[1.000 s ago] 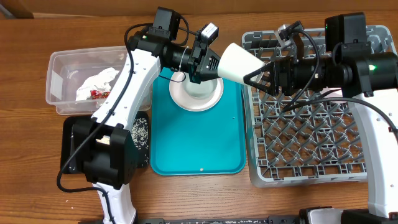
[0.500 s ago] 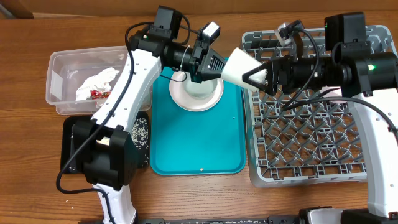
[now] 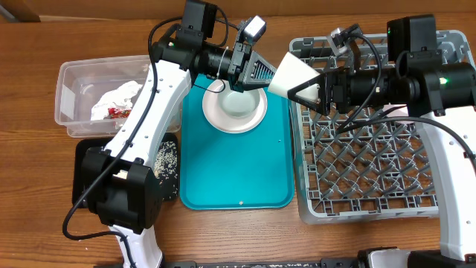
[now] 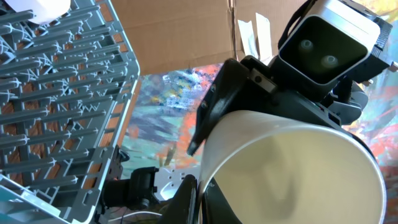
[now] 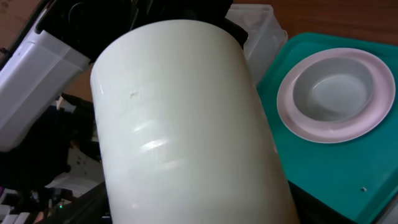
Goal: Sort waste into correct bins and load items into the dishwasher
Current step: 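Grasp the white cup with the right gripper and release the left gripper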
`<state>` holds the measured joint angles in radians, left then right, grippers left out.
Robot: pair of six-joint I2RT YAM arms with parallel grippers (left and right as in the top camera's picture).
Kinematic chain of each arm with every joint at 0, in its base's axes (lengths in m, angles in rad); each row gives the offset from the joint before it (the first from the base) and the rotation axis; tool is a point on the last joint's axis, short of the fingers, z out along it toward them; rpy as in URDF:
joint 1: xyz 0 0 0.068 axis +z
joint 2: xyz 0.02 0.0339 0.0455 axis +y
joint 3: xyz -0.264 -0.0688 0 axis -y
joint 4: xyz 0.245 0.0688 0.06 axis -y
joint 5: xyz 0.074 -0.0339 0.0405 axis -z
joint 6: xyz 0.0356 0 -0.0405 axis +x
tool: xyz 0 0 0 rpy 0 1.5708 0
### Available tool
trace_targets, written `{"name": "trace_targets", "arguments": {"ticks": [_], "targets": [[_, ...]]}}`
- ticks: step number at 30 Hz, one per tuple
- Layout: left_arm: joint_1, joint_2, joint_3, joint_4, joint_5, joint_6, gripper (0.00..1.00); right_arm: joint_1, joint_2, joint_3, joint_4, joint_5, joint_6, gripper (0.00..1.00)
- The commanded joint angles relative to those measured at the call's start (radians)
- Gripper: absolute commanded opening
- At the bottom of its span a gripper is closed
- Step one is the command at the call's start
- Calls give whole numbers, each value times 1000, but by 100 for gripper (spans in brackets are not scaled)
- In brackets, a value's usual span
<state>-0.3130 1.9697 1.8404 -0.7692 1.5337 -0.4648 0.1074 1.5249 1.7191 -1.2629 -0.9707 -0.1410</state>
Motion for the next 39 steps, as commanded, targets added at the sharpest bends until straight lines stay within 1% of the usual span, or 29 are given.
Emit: {"name": "trace_targets", "arguments": {"ticks": [1,4,11,15,21,24,29,31,33,36,37,39], "targets": [[-7,-51,36,5,47,-14,4,2,-6,0,8,27,3,69],[-8,-51,36,4,47,-14,4,2,-6,0,30,27,3,65],[-23,-51,36,-14,48,-2,4,2,-6,0,85,27,4,63],[-30,-51,36,-20,48,31,4,2,-6,0,100,43,4,62],[-31,-51,36,-51,45,85,6,2,-6,0,101,151,4,63],[-31,-51,36,-72,26,88,8,2,-6,0,104,152,4,63],[-31,-51,35,-127,26,128,7,2,-6,0,110,156,4,63],[-31,-51,35,-140,14,129,10,2,-6,0,109,163,4,62],[-31,-51,35,-142,0,129,17,2,-6,0,106,163,4,62],[-28,-51,35,-143,2,128,23,2,-6,0,106,167,4,62],[-27,-51,35,-142,2,128,26,2,-6,0,106,167,4,62],[-26,-51,35,-142,2,121,28,2,-6,0,106,177,3,62]]}}
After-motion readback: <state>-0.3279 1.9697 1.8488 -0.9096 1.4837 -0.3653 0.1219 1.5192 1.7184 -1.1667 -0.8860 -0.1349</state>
